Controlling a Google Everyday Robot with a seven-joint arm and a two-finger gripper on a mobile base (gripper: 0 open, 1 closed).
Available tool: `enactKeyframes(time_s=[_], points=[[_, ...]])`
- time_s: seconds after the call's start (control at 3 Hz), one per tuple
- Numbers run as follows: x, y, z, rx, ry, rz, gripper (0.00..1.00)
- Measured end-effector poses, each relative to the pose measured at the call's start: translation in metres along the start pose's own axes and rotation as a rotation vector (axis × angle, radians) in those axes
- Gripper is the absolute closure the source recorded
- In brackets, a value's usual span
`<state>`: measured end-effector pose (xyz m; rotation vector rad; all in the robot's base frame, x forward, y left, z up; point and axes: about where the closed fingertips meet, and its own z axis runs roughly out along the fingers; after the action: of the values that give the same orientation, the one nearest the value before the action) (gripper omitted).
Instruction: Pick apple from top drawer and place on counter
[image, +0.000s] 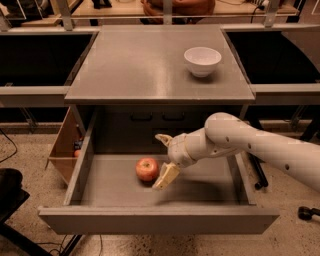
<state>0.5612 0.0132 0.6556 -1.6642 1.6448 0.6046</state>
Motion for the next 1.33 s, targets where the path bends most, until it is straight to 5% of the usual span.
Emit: enactKeyframes(time_s=[0.33,1.0,1.33], points=[[0.007,0.002,0.011,-0.019,-0.021,0.009,0.13],[-0.019,0.019,0.064,-0.096,-0.133,0.018,0.59],[-0.019,0.021,0.066,-0.101,-0.137,0.02,0.82]])
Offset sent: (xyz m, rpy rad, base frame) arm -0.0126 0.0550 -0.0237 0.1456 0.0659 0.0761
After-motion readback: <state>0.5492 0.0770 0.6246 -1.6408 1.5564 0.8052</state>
